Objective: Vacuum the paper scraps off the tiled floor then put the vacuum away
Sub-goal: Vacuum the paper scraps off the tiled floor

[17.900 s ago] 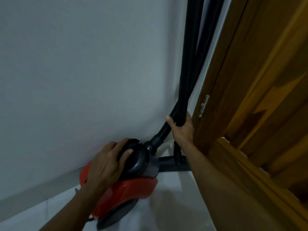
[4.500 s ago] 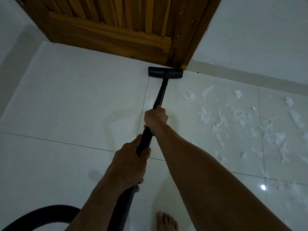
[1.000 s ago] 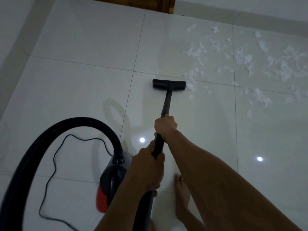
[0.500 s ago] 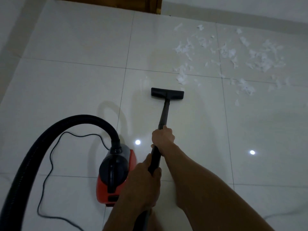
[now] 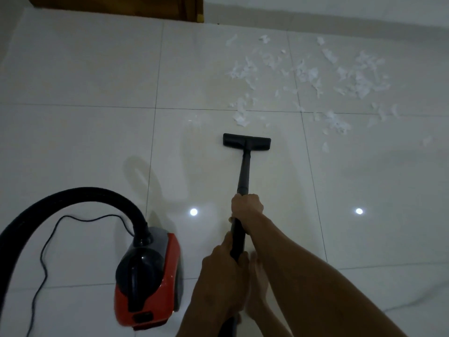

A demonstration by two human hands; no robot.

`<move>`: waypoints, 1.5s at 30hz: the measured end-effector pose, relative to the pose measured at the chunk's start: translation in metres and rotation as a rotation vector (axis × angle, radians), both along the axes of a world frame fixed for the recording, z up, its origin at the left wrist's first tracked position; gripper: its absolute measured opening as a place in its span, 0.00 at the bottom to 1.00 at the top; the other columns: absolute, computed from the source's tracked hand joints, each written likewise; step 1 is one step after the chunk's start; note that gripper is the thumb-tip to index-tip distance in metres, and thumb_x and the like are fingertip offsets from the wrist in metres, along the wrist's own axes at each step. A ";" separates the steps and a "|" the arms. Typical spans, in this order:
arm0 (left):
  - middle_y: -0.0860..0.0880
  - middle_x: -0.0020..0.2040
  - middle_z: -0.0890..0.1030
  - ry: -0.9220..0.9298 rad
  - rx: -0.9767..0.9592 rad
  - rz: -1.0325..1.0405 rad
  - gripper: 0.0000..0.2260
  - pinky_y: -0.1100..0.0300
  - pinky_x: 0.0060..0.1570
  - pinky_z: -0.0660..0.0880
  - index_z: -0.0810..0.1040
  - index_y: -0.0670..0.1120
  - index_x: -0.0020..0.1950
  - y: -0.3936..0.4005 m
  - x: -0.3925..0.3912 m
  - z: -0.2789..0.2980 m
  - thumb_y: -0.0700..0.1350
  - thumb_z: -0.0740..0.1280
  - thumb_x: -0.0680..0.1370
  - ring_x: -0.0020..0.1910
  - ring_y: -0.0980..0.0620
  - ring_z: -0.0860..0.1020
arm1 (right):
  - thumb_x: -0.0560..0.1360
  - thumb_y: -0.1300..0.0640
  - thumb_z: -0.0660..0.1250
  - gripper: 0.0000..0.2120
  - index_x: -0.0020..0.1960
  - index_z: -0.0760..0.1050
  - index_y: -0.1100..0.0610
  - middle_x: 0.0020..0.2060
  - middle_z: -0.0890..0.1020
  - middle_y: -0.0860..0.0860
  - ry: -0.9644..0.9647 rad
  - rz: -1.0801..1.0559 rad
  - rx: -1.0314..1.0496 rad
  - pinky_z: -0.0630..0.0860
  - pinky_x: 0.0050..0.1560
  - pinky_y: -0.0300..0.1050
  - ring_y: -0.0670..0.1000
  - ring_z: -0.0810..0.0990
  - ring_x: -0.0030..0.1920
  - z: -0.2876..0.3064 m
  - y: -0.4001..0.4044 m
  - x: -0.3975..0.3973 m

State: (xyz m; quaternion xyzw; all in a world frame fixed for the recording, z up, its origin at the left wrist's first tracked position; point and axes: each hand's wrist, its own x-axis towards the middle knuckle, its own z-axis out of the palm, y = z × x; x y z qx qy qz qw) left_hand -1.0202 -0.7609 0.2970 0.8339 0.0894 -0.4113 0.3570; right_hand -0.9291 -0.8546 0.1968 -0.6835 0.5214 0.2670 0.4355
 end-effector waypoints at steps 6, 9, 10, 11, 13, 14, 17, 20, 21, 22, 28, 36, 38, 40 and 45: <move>0.39 0.48 0.83 0.011 -0.047 0.198 0.11 0.47 0.49 0.81 0.72 0.45 0.59 -0.029 0.047 0.000 0.50 0.60 0.81 0.44 0.41 0.83 | 0.80 0.55 0.62 0.17 0.64 0.72 0.64 0.43 0.80 0.57 -0.015 0.003 0.014 0.85 0.43 0.51 0.53 0.84 0.34 -0.004 -0.024 0.058; 0.44 0.44 0.82 -0.050 -0.041 0.203 0.13 0.48 0.45 0.82 0.71 0.49 0.65 -0.041 0.075 0.002 0.51 0.60 0.81 0.40 0.44 0.83 | 0.78 0.54 0.63 0.19 0.65 0.71 0.63 0.49 0.81 0.58 -0.040 0.023 0.016 0.85 0.46 0.53 0.56 0.86 0.42 -0.003 -0.031 0.091; 0.45 0.44 0.82 -0.074 -0.032 0.182 0.14 0.52 0.45 0.82 0.70 0.50 0.67 -0.044 0.085 0.002 0.51 0.60 0.82 0.39 0.47 0.82 | 0.78 0.54 0.63 0.19 0.65 0.71 0.63 0.50 0.81 0.58 -0.045 0.024 0.021 0.85 0.46 0.53 0.56 0.86 0.42 -0.001 -0.035 0.101; 0.47 0.43 0.81 -0.098 -0.018 0.149 0.16 0.57 0.44 0.81 0.69 0.50 0.69 -0.047 0.095 0.000 0.51 0.59 0.82 0.38 0.50 0.80 | 0.78 0.55 0.63 0.18 0.65 0.71 0.63 0.49 0.80 0.58 -0.047 0.021 0.029 0.85 0.46 0.53 0.56 0.86 0.42 -0.002 -0.038 0.111; 0.50 0.41 0.78 -0.117 -0.009 0.124 0.17 0.63 0.40 0.77 0.67 0.51 0.70 -0.052 0.114 0.002 0.51 0.58 0.82 0.35 0.55 0.77 | 0.79 0.55 0.62 0.17 0.64 0.70 0.63 0.49 0.80 0.58 -0.051 0.014 0.049 0.85 0.46 0.53 0.56 0.86 0.41 0.000 -0.045 0.131; 0.51 0.40 0.78 -0.116 -0.013 0.131 0.17 0.63 0.40 0.78 0.68 0.51 0.70 -0.054 0.123 0.002 0.52 0.59 0.82 0.34 0.55 0.77 | 0.79 0.55 0.63 0.17 0.64 0.70 0.63 0.48 0.80 0.58 -0.054 0.013 0.049 0.85 0.46 0.53 0.56 0.86 0.42 -0.001 -0.048 0.140; 0.53 0.37 0.78 -0.108 -0.008 0.166 0.15 0.60 0.41 0.81 0.70 0.49 0.66 -0.064 0.149 -0.001 0.53 0.59 0.81 0.31 0.56 0.78 | 0.79 0.54 0.63 0.18 0.65 0.71 0.63 0.43 0.78 0.55 -0.068 0.004 0.041 0.85 0.45 0.53 0.55 0.85 0.40 -0.003 -0.055 0.165; 0.55 0.35 0.75 -0.121 0.014 0.168 0.16 0.70 0.34 0.73 0.71 0.49 0.65 -0.071 0.170 -0.005 0.55 0.59 0.81 0.30 0.58 0.75 | 0.80 0.54 0.63 0.18 0.65 0.71 0.63 0.40 0.76 0.54 -0.076 -0.002 0.040 0.85 0.42 0.51 0.54 0.84 0.35 -0.008 -0.064 0.189; 0.57 0.35 0.73 -0.143 0.022 0.156 0.16 0.73 0.32 0.69 0.71 0.49 0.65 -0.073 0.176 -0.005 0.55 0.59 0.81 0.30 0.60 0.75 | 0.80 0.54 0.62 0.17 0.65 0.71 0.63 0.39 0.76 0.54 -0.076 0.001 0.038 0.85 0.42 0.51 0.54 0.84 0.34 -0.009 -0.065 0.195; 0.58 0.35 0.73 -0.155 0.025 0.150 0.16 0.74 0.30 0.67 0.70 0.50 0.66 -0.074 0.182 -0.005 0.56 0.59 0.81 0.30 0.60 0.74 | 0.80 0.54 0.62 0.17 0.65 0.71 0.63 0.39 0.77 0.54 -0.076 0.002 0.035 0.85 0.42 0.51 0.53 0.83 0.33 -0.010 -0.067 0.201; 0.51 0.45 0.79 -0.129 0.047 0.155 0.20 0.66 0.42 0.75 0.66 0.52 0.72 -0.076 0.228 -0.013 0.55 0.59 0.81 0.41 0.54 0.80 | 0.80 0.54 0.61 0.18 0.66 0.71 0.63 0.38 0.77 0.54 -0.071 0.022 0.010 0.85 0.44 0.51 0.54 0.85 0.36 -0.023 -0.070 0.247; 0.58 0.34 0.72 -0.179 0.043 0.175 0.16 0.66 0.39 0.72 0.71 0.53 0.66 -0.077 0.297 -0.030 0.56 0.60 0.80 0.33 0.57 0.74 | 0.81 0.53 0.62 0.18 0.65 0.71 0.63 0.40 0.77 0.54 -0.088 0.032 -0.014 0.85 0.41 0.50 0.54 0.84 0.35 -0.030 -0.068 0.322; 0.56 0.34 0.73 -0.180 0.022 0.183 0.17 0.64 0.39 0.75 0.71 0.53 0.67 -0.076 0.313 -0.032 0.56 0.60 0.80 0.33 0.56 0.74 | 0.81 0.53 0.62 0.18 0.65 0.71 0.63 0.41 0.78 0.55 -0.090 0.034 -0.009 0.85 0.42 0.52 0.55 0.84 0.37 -0.032 -0.068 0.339; 0.55 0.33 0.73 -0.183 -0.006 0.193 0.17 0.63 0.38 0.75 0.71 0.54 0.68 -0.075 0.329 -0.035 0.56 0.61 0.80 0.31 0.55 0.74 | 0.80 0.52 0.62 0.18 0.65 0.71 0.63 0.43 0.78 0.55 -0.089 0.031 -0.013 0.85 0.42 0.53 0.55 0.85 0.38 -0.035 -0.068 0.355; 0.50 0.37 0.77 -0.142 0.000 0.228 0.21 0.58 0.42 0.78 0.66 0.56 0.73 -0.073 0.366 -0.042 0.57 0.60 0.80 0.43 0.46 0.83 | 0.80 0.52 0.62 0.18 0.64 0.72 0.62 0.43 0.78 0.55 -0.095 0.022 -0.013 0.85 0.42 0.53 0.56 0.85 0.39 -0.043 -0.070 0.394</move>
